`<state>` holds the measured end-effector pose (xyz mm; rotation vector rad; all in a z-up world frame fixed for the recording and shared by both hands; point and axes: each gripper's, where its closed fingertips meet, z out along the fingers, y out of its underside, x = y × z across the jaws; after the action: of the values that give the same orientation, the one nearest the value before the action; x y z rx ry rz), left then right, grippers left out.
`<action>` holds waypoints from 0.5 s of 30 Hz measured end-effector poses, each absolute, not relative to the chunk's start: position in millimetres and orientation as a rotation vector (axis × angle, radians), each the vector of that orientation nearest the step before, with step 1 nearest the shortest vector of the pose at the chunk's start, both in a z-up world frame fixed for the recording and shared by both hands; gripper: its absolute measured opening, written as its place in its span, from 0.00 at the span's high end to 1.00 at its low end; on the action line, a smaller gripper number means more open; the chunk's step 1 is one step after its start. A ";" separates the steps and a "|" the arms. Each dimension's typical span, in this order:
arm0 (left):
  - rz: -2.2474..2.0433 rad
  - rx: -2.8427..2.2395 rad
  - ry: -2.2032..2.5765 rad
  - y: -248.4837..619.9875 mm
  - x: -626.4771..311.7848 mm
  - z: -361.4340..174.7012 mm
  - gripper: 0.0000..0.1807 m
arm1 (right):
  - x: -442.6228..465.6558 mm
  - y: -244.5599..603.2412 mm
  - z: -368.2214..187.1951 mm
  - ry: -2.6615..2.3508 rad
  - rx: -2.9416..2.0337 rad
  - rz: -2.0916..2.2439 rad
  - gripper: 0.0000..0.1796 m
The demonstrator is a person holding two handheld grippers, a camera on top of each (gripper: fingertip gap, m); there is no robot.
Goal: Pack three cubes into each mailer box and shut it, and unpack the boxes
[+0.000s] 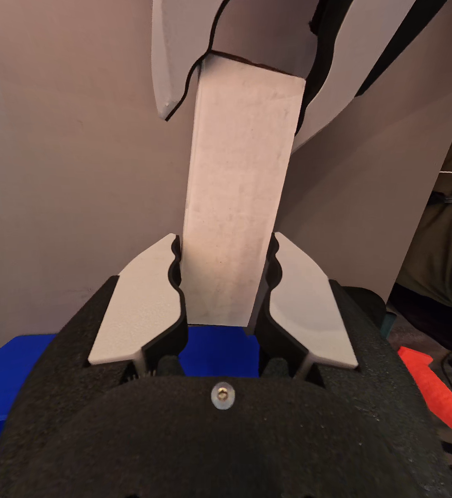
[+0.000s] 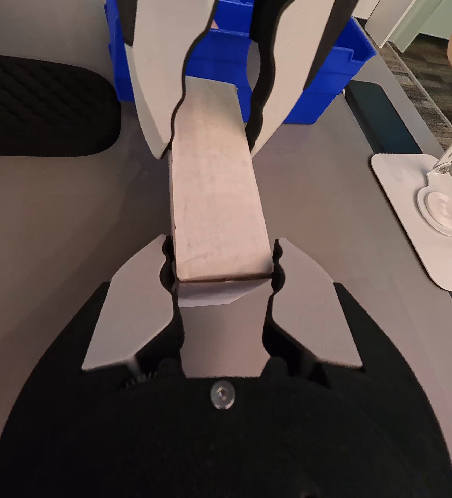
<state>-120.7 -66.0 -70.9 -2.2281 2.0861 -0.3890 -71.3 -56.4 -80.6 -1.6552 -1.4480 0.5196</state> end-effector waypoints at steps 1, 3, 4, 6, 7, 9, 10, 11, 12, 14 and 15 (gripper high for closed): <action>-0.398 -2.236 2.091 -66.7 -120.8 -70.5 0.66 | -71.3 -56.6 -80.6 -1.450 -1.656 0.516 0.60; -0.403 -2.244 2.084 -66.7 -120.8 -70.3 0.66 | -71.1 -56.8 -80.6 -1.449 -1.661 0.512 0.60; -0.402 -2.238 2.084 -67.3 -120.7 -70.3 0.66 | -71.2 -56.7 -80.7 -1.445 -1.666 0.517 0.60; -0.392 -2.217 2.076 -67.6 -120.7 -70.5 0.66 | -71.3 -57.1 -80.7 -1.444 -1.667 0.523 0.60; -0.401 -2.206 2.073 -69.2 -121.5 -69.9 0.66 | -71.4 -58.2 -80.7 -1.451 -1.665 0.522 0.60; -0.384 -2.183 2.049 -68.6 -127.6 -68.0 0.65 | -71.3 -59.3 -80.7 -1.463 -1.669 0.501 0.60; -0.347 -2.169 2.036 -66.6 -133.1 -67.3 0.63 | -71.1 -59.7 -80.9 -1.464 -1.680 0.496 0.60; -0.307 -2.152 2.020 -65.3 -138.8 -66.1 0.63 | -70.6 -59.9 -81.2 -1.465 -1.693 0.490 0.60; -0.253 -2.131 1.997 -63.5 -144.3 -64.7 0.62 | -70.1 -60.1 -81.4 -1.466 -1.704 0.483 0.60; -0.207 -2.081 1.955 -66.5 -150.3 -61.3 0.60 | -69.3 -60.7 -81.7 -1.472 -1.719 0.473 0.60; -0.180 -2.057 1.922 -66.0 -152.6 -60.5 0.60 | -69.0 -61.1 -81.8 -1.478 -1.719 0.472 0.60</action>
<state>-152.6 -66.0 -60.5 -2.0575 1.9218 -0.1796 -69.0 -61.1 -81.8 -1.7191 -1.4781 0.4718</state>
